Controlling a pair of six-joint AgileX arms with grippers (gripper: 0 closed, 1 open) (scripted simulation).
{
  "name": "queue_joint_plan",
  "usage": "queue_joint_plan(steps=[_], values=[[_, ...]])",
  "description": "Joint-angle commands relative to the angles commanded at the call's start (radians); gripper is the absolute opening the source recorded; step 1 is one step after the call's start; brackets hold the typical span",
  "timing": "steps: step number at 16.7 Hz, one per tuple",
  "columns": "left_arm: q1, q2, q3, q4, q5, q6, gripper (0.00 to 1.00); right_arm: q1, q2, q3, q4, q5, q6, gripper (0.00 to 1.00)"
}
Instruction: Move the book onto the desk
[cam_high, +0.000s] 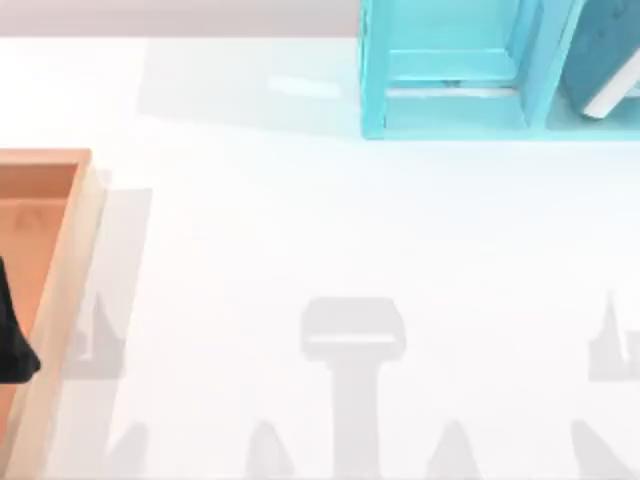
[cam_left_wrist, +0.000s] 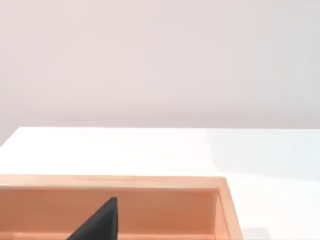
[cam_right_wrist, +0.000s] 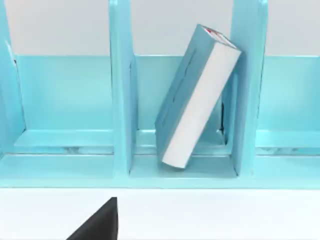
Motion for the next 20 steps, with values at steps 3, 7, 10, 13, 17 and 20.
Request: queue_joint_plan(steps=[3, 7, 10, 13, 17, 20], values=[[0.000, 0.000, 0.000, 0.000, 0.000, 0.000, 1.00, -0.001, 0.010, 0.006, 0.009, 0.000, 0.003, 1.00], [0.000, 0.000, 0.000, 0.000, 0.000, 0.000, 1.00, -0.015, 0.157, 0.083, 0.120, -0.006, 0.039, 1.00], [0.000, 0.000, 0.000, 0.000, 0.000, 0.000, 1.00, -0.027, 0.376, 0.171, 0.255, -0.021, 0.084, 1.00], [0.000, 0.000, 0.000, 0.000, 0.000, 0.000, 1.00, -0.039, 0.665, 0.269, 0.411, -0.041, 0.137, 1.00], [0.000, 0.000, 0.000, 0.000, 0.000, 0.000, 1.00, -0.056, 1.103, 0.406, 0.631, -0.072, 0.213, 1.00], [0.000, 0.000, 0.000, 0.000, 0.000, 0.000, 1.00, -0.069, 1.428, 0.508, 0.796, -0.094, 0.269, 1.00]])
